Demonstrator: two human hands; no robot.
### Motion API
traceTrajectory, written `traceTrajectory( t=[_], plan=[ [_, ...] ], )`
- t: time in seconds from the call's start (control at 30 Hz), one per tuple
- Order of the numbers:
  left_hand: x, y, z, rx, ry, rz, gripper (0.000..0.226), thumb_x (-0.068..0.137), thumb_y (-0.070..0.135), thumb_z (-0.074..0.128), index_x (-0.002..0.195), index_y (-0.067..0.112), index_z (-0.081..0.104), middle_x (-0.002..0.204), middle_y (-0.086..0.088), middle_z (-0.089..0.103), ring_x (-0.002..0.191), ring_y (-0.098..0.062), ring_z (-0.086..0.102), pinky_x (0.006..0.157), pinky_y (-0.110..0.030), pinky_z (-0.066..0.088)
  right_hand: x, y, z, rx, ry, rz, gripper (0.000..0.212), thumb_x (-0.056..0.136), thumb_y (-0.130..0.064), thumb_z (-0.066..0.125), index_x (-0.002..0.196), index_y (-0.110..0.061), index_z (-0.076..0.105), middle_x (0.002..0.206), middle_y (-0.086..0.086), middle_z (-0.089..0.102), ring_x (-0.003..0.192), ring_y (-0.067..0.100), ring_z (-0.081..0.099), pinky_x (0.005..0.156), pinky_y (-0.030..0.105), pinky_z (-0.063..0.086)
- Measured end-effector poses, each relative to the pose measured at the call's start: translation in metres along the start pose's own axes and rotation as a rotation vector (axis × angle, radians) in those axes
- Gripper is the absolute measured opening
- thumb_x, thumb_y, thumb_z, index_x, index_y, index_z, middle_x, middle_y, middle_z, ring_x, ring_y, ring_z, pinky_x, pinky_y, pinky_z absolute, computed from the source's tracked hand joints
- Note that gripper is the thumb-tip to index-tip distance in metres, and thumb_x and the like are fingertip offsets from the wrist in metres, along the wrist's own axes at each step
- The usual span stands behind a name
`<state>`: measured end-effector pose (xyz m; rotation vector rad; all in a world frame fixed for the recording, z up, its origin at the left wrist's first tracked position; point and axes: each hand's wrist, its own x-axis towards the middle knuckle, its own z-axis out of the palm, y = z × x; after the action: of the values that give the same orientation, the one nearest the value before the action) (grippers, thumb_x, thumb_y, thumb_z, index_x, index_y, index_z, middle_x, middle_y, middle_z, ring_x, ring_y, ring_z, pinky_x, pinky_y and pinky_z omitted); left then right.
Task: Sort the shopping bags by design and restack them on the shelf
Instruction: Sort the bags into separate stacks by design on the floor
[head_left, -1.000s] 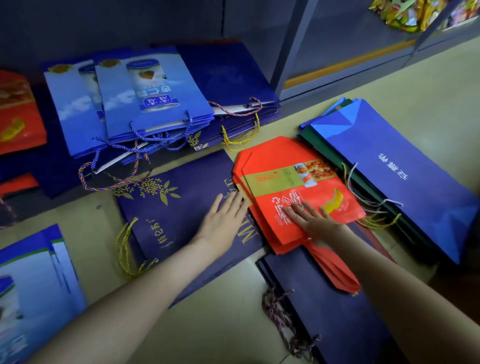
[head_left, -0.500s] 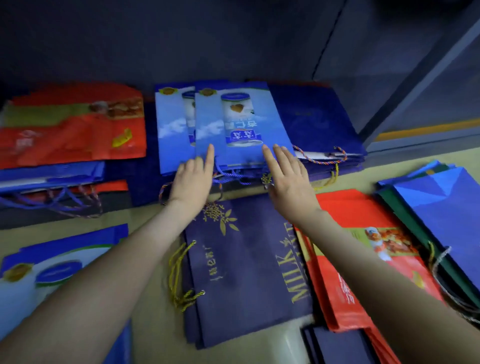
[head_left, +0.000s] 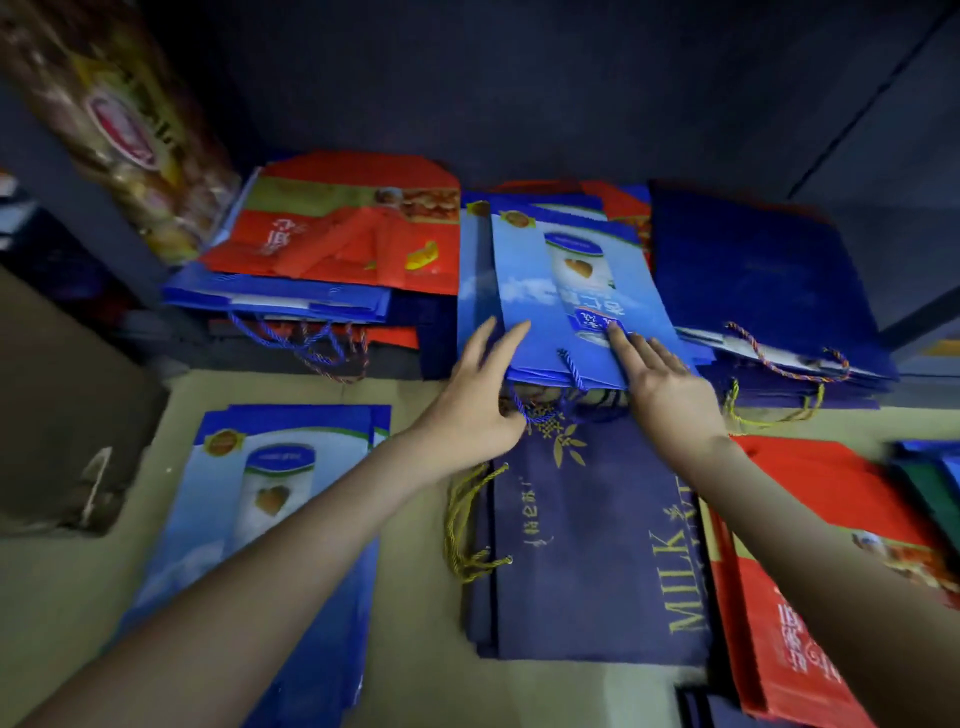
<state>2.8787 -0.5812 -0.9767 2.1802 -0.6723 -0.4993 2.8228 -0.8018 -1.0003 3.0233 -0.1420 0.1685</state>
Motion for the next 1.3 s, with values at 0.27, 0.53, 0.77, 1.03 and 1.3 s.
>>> traceTrajectory(
  t=[0.27, 0.53, 0.77, 1.03, 1.3],
  plan=[
    [0.048, -0.030, -0.010, -0.456, 0.319, -0.399, 0.050, 0.098, 0.025, 0.045, 0.145, 0.014, 0.031, 0.140, -0.005, 0.046, 0.126, -0.022, 0.045, 0.101, -0.031, 0.034, -0.002, 0.004, -0.031, 0.290, 0.031, 0.257, 0.066, 0.089, -0.001, 0.047, 0.149, -0.022, 0.027, 0.115, 0.026, 0.060, 0.077, 0.047, 0.058, 0.059, 0.039, 0.033],
    [0.069, -0.027, 0.029, -0.292, 0.252, -0.445, 0.059, 0.087, 0.023, 0.063, 0.139, 0.012, 0.036, 0.128, -0.012, 0.054, 0.109, -0.031, 0.055, 0.083, -0.036, 0.047, -0.025, 0.004, -0.026, 0.237, -0.137, 0.080, 0.092, 0.084, 0.009, 0.040, 0.142, -0.032, -0.018, 0.159, 0.000, 0.014, 0.146, 0.018, 0.013, 0.113, 0.036, 0.021],
    [-0.001, -0.048, 0.024, -0.499, 0.007, -0.158, 0.080, 0.092, 0.005, 0.056, 0.149, 0.040, 0.012, 0.121, 0.010, 0.061, 0.109, -0.007, 0.058, 0.094, -0.033, 0.048, -0.049, -0.017, -0.003, 0.141, -0.275, -0.136, 0.110, 0.084, -0.004, 0.060, 0.142, -0.042, -0.026, 0.160, 0.000, 0.001, 0.147, 0.020, 0.001, 0.115, 0.045, 0.013],
    [-0.084, -0.082, 0.036, -0.535, -0.032, -0.260, 0.090, 0.091, 0.036, 0.060, 0.147, 0.039, -0.010, 0.146, 0.008, 0.030, 0.130, -0.009, 0.037, 0.112, -0.036, 0.029, -0.100, -0.062, 0.033, 0.418, -0.492, -0.280, 0.098, 0.071, -0.079, 0.043, 0.139, -0.051, -0.022, 0.154, -0.012, -0.018, 0.141, 0.008, -0.023, 0.117, 0.041, -0.010],
    [-0.110, -0.099, 0.038, -0.078, -0.249, -0.204, 0.118, 0.085, 0.021, 0.069, 0.126, 0.051, -0.037, 0.138, 0.027, 0.010, 0.062, -0.018, 0.052, 0.059, -0.031, 0.047, -0.112, -0.044, 0.026, 1.287, -0.272, 0.682, 0.102, 0.079, -0.054, 0.067, 0.150, -0.029, -0.001, 0.150, -0.010, 0.021, 0.141, 0.009, 0.018, 0.109, 0.027, 0.022]
  ],
)
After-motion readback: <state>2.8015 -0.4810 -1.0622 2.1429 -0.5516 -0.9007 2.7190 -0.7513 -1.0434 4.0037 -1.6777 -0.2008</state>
